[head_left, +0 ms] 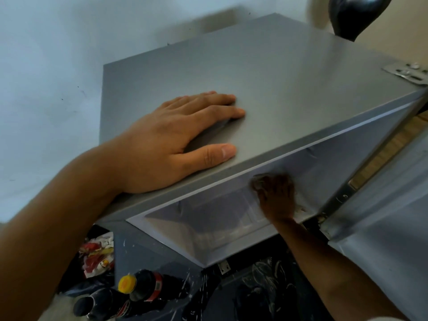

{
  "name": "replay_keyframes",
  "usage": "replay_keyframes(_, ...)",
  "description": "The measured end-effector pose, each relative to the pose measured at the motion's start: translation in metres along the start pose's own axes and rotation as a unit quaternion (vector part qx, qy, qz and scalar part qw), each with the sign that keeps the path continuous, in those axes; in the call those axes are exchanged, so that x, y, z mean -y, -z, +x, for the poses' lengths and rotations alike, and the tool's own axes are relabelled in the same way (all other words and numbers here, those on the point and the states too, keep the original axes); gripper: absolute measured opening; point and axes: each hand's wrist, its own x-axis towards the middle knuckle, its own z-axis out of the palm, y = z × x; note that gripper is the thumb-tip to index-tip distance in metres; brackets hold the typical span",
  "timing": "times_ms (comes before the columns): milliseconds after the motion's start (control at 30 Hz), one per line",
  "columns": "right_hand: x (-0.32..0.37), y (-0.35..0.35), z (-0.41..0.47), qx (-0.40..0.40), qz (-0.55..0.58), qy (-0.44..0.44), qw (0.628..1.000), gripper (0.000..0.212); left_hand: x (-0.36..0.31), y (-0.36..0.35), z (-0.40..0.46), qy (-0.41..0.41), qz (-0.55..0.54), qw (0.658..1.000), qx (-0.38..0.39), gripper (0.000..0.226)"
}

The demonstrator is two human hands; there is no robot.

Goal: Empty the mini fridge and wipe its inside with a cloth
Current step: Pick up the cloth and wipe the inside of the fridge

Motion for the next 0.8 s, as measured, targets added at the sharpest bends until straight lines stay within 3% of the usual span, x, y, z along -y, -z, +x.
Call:
replay_keyframes(233, 0.045, 0.017, 0.009, 0.013, 0.058, -0.063, 0.996, 0.055, -0.001, 0.000, -0.001, 0.003, -0.004, 1.000, 0.000, 0.063)
replay_keyframes(333, 0.063, 0.003, -0.020, 0.020, 0.011, 0.109, 0.994, 0.046, -0.001, 0.001, -0.001, 0.004, -0.005, 1.000, -0.001, 0.063)
replay_keyframes(400, 0.082, -0.009, -0.052, 0.023, 0.041, 0.213, 0.976, 0.041, 0.000, 0.000, -0.001, 0.004, -0.002, 1.000, -0.004, 0.063)
replay_keyframes(567, 0.129, -0.009, -0.102, 0.007, 0.100, 0.283, 0.954, 0.033, -0.002, 0.001, -0.001, 0.003, 0.000, 1.000, -0.002, 0.063)
replay_keyframes(800, 0.097, 0.006, -0.140, -0.041, 0.202, 0.296, 0.932, 0.020, -0.001, 0.002, -0.002, 0.007, -0.004, 1.000, 0.002, 0.063)
